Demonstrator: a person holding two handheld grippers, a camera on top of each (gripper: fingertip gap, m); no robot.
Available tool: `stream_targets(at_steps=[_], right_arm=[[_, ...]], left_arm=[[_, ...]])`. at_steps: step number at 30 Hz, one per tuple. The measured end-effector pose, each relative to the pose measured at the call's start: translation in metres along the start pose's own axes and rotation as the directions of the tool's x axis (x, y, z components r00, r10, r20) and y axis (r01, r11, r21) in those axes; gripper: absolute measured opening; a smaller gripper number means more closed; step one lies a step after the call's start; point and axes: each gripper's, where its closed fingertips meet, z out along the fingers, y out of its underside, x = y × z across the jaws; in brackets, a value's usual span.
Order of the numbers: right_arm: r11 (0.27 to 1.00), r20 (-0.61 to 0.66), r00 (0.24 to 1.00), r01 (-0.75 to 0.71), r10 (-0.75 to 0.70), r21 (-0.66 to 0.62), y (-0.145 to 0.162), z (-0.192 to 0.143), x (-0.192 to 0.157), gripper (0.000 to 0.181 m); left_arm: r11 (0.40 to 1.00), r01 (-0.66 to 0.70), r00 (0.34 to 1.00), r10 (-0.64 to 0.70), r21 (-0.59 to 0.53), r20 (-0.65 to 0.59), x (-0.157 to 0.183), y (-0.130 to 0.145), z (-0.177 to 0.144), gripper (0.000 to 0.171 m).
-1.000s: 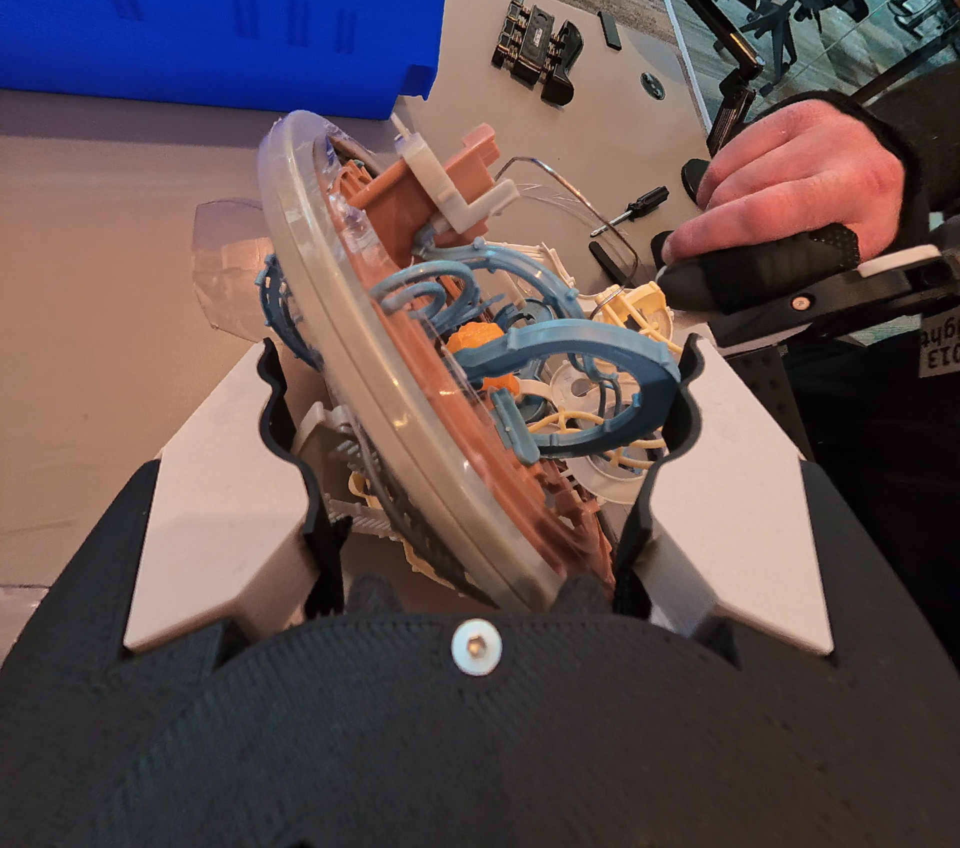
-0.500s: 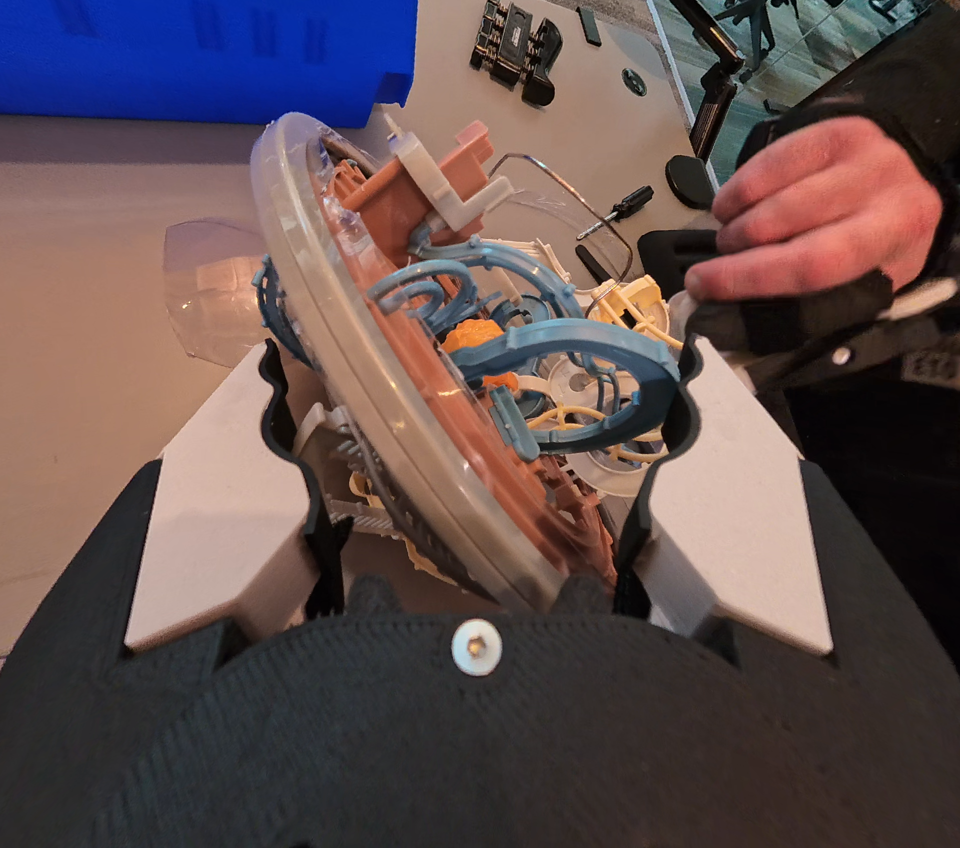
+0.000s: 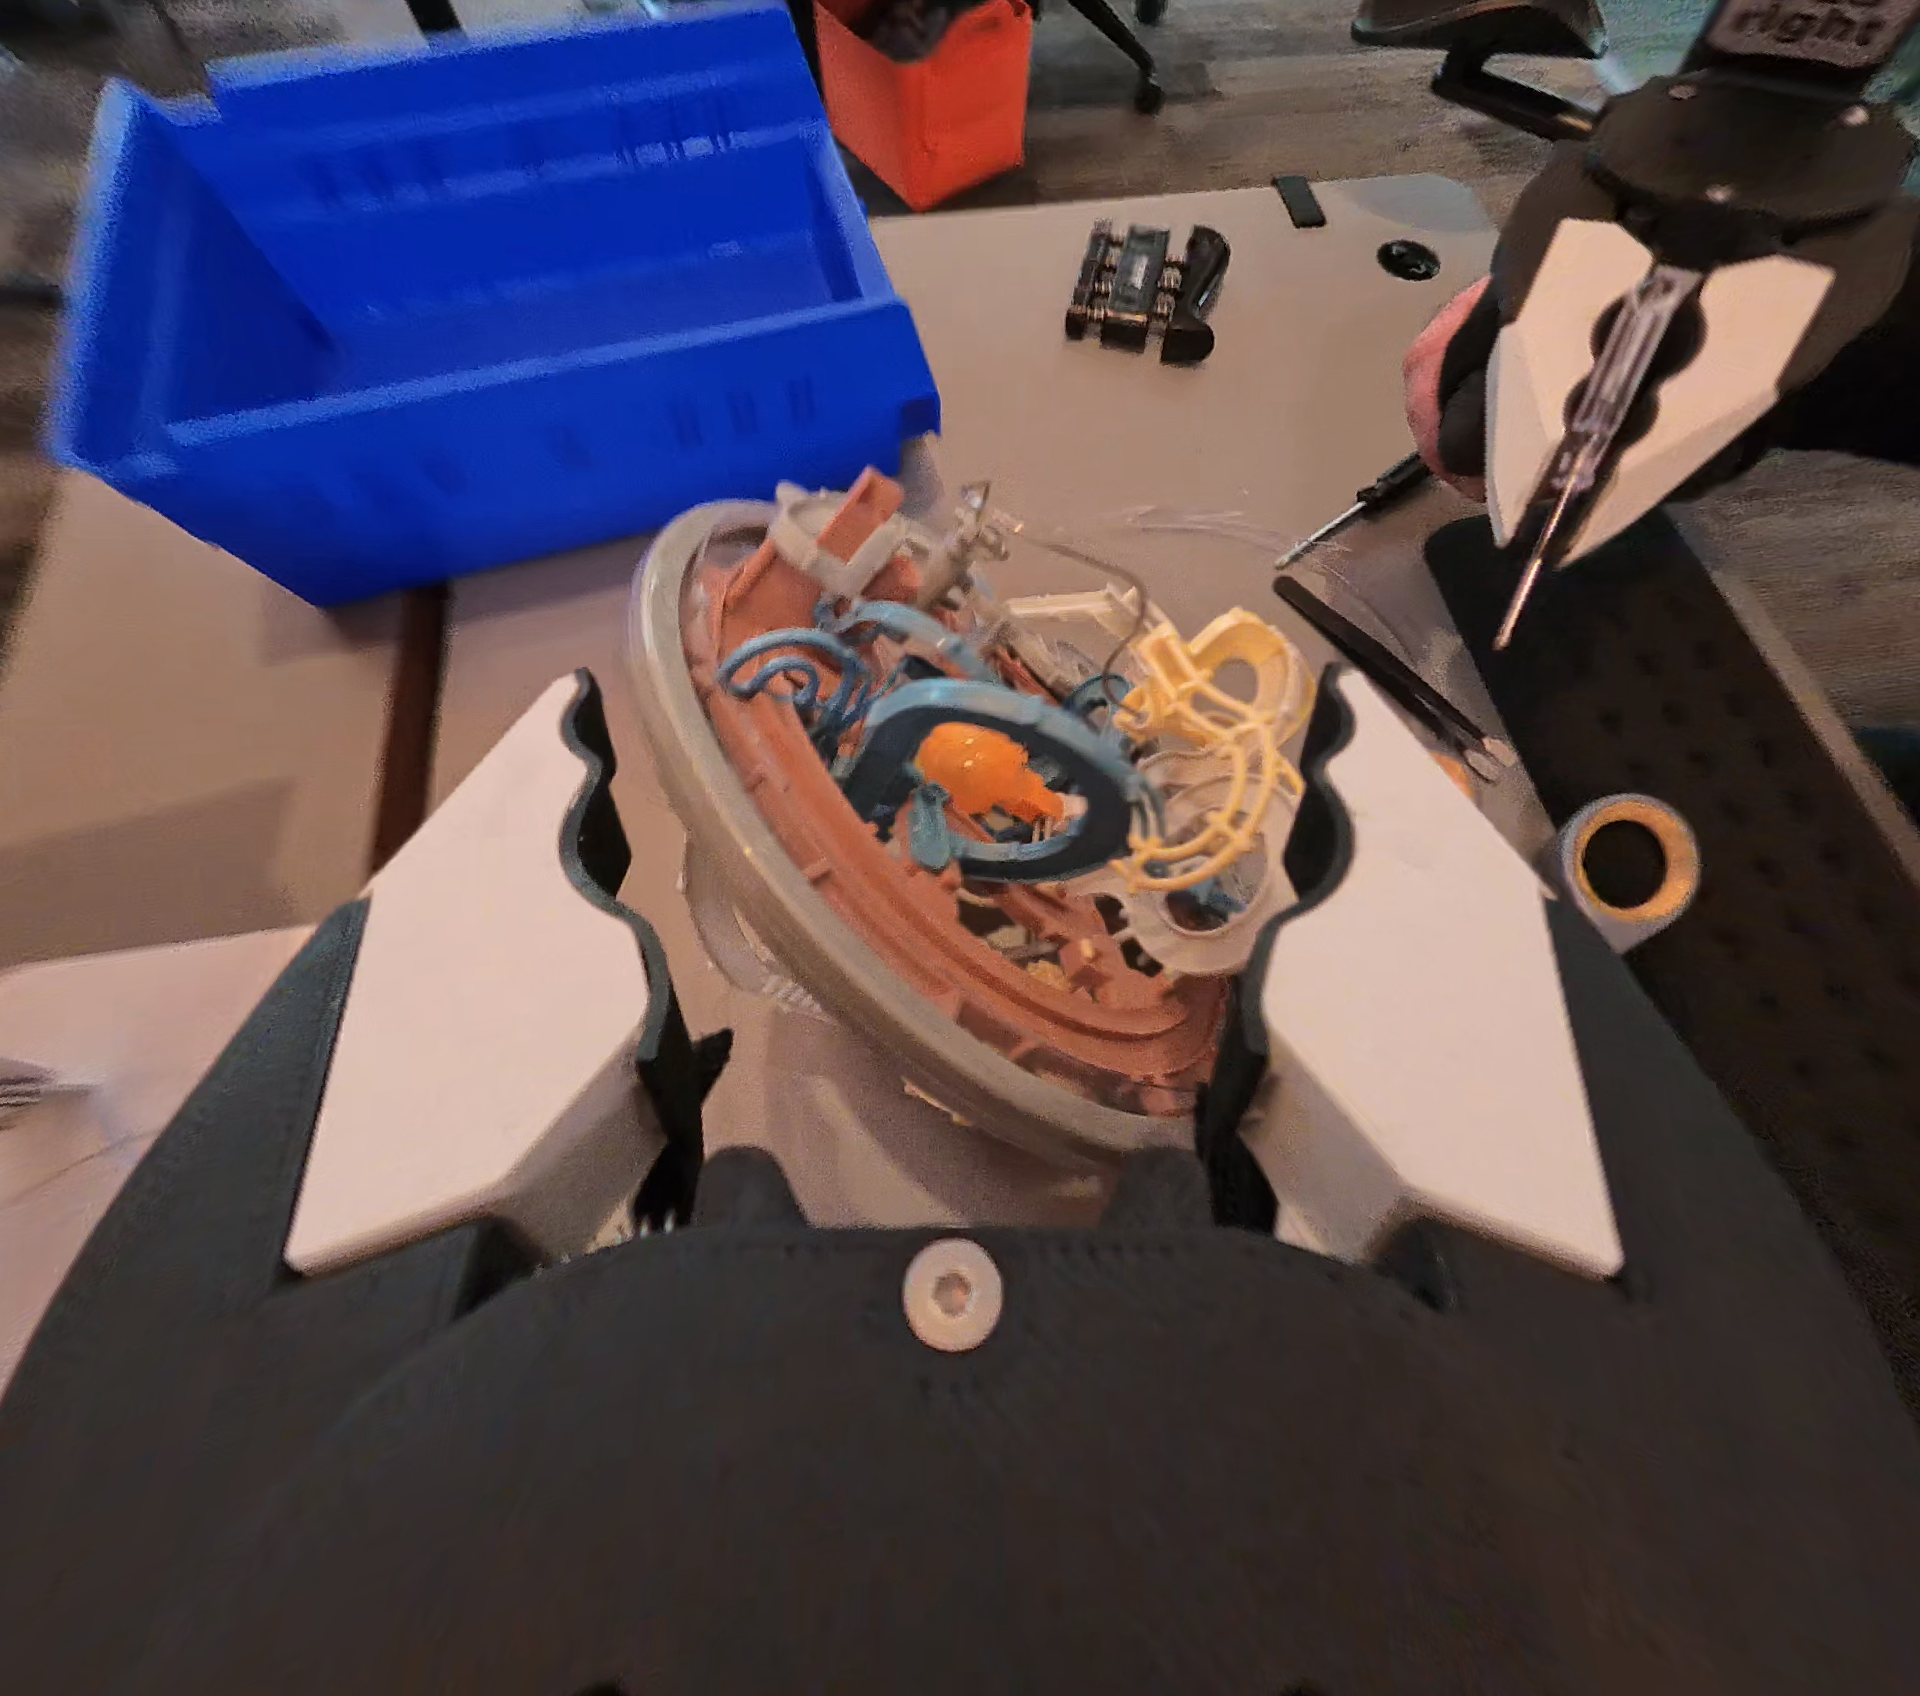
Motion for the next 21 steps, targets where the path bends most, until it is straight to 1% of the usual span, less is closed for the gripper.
stream_targets(at_steps=[1,2,4,7,9,10,11,13,16,17,19,21], right_arm=[[0.997,0.035,0.998,-0.047,0.045,0.063,-0.008,-0.005,-0.004,0.007],[0.989,0.058,0.995,-0.089,0.083,0.116,-0.015,-0.009,-0.007,0.007],[0.972,0.083,0.988,-0.144,0.13,0.188,-0.024,-0.016,-0.009,0.007],[0.943,0.13,0.978,-0.193,0.163,0.272,-0.035,-0.023,-0.018,0.007],[0.938,0.135,0.979,-0.184,0.15,0.292,-0.039,-0.025,-0.026,0.007],[0.94,0.131,0.981,-0.177,0.144,0.291,-0.039,-0.025,-0.029,0.007],[0.941,0.131,0.982,-0.171,0.138,0.292,-0.04,-0.026,-0.034,0.007],[0.942,0.13,0.983,-0.161,0.128,0.295,-0.041,-0.027,-0.042,0.008],[0.943,0.133,0.984,-0.154,0.118,0.295,-0.042,-0.029,-0.052,0.007],[0.944,0.13,0.985,-0.147,0.113,0.294,-0.042,-0.03,-0.055,0.007],[0.95,0.127,0.987,-0.133,0.1,0.283,-0.041,-0.029,-0.061,0.007],[0.957,0.121,0.989,-0.12,0.091,0.262,-0.04,-0.028,-0.065,0.008]], left_arm=[[0.997,-0.073,0.997,0.072,0.011,0.033,0.011,-0.009,-0.007,0.123],[0.99,-0.14,0.99,0.139,0.017,0.035,0.029,-0.016,-0.011,0.116],[0.973,-0.227,0.973,0.228,0.034,-0.03,0.08,-0.025,-0.007,0.101],[0.945,-0.328,0.935,0.327,0.02,-0.136,0.151,-0.018,0.015,0.077],[0.926,-0.378,0.914,0.376,0.016,-0.156,0.182,-0.012,0.029,0.064],[0.919,-0.394,0.906,0.393,0.023,-0.161,0.193,-0.01,0.035,0.053],[0.915,-0.403,0.903,0.402,0.026,-0.153,0.2,-0.009,0.039,0.041],[0.903,-0.428,0.898,0.429,0.038,-0.096,0.203,-0.012,0.044,0.029],[0.889,-0.453,0.89,0.455,0.069,-0.025,0.204,-0.018,0.042,0.003],[0.88,-0.469,0.883,0.47,0.081,0.001,0.204,-0.02,0.039,0.0],[0.879,-0.468,0.883,0.47,0.089,0.002,0.207,-0.02,0.036,0.0],[0.855,-0.513,0.858,0.512,0.077,0.024,0.208,-0.019,0.033,0.0]])
